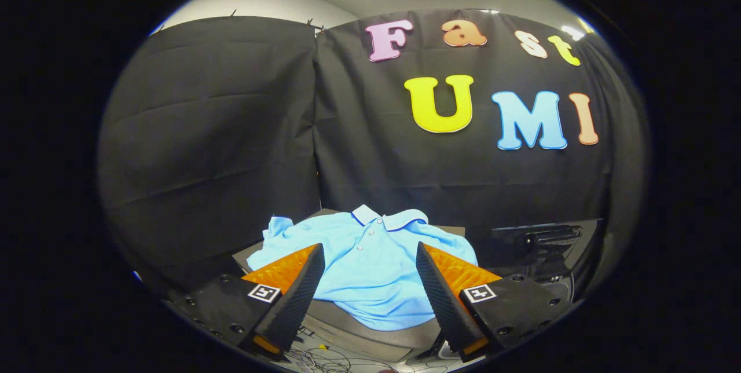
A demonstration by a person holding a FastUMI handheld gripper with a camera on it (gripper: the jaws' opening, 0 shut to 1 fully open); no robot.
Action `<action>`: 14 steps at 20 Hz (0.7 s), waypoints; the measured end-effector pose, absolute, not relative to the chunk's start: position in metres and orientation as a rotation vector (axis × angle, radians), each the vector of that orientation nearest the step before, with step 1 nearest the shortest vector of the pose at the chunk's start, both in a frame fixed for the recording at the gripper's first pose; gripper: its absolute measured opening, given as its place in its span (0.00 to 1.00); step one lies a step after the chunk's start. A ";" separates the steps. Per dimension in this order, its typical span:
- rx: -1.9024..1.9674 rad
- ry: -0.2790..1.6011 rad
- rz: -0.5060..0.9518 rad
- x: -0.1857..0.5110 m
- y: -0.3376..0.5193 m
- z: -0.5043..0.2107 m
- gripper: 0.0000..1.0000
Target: Put the clothes into the washing machine and then close the washing machine lid.
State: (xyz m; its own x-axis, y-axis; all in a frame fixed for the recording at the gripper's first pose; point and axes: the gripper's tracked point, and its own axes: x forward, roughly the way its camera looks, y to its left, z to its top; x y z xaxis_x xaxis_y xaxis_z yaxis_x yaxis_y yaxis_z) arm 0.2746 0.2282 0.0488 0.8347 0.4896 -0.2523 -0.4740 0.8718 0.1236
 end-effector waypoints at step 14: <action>-0.019 0.500 0.576 0.366 0.292 0.006 0.97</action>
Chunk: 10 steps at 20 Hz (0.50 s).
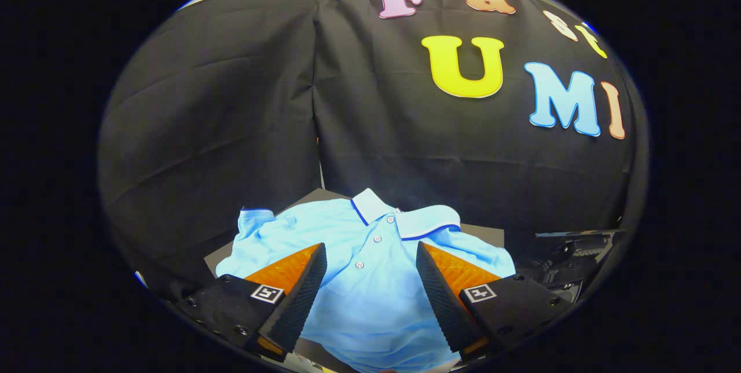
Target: Put the clothes into the washing machine and then close the washing machine lid.
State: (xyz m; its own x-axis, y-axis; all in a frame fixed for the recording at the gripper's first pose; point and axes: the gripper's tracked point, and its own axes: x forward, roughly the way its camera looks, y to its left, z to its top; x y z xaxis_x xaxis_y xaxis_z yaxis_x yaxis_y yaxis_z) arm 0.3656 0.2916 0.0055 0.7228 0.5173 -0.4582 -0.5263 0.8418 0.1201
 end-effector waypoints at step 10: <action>-0.174 0.634 0.616 0.381 0.315 -0.036 0.97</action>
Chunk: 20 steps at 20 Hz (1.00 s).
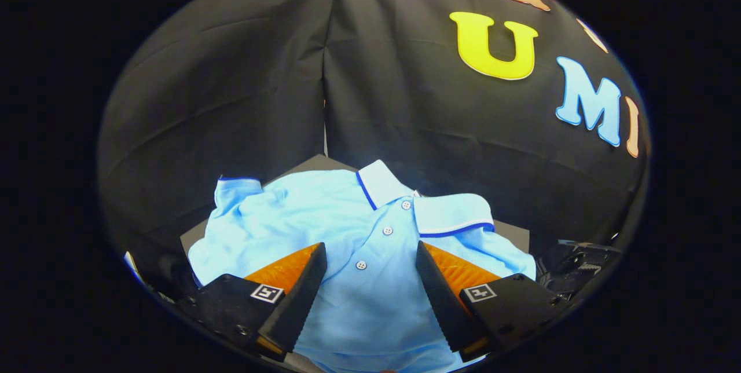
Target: Put the clothes into the washing machine and then close the washing machine lid.
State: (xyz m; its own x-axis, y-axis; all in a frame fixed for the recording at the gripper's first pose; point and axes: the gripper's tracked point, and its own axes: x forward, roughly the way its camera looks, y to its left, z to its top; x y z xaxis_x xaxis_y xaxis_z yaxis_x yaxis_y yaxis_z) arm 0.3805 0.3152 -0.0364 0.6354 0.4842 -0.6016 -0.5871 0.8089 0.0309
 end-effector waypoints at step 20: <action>-0.044 0.684 0.633 0.383 0.315 -0.051 0.11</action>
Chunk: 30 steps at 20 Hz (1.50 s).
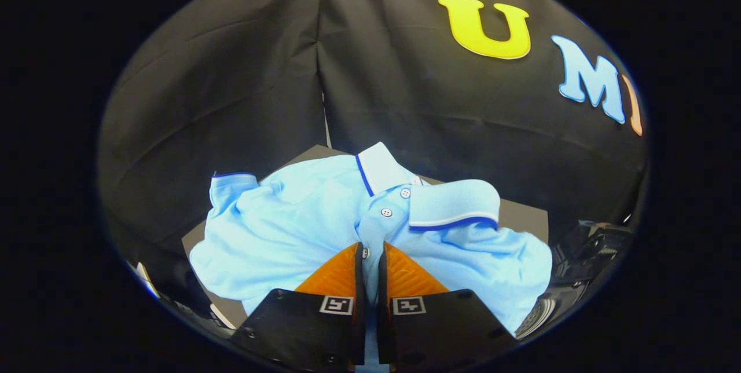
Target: Put the clothes into the washing machine and then close the washing machine lid.
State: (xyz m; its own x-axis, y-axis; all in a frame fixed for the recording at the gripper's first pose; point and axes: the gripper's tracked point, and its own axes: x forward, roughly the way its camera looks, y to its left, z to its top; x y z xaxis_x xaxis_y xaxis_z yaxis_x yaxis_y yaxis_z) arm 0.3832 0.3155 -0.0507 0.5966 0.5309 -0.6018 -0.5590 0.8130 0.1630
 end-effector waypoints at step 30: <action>0.132 0.347 0.425 0.390 0.081 0.048 0.01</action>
State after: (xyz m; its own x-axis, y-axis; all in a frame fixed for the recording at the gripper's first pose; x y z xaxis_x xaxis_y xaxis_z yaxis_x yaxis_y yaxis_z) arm 0.3899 0.0807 0.0485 0.8536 0.4248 -0.3015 -0.3803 0.9037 0.1965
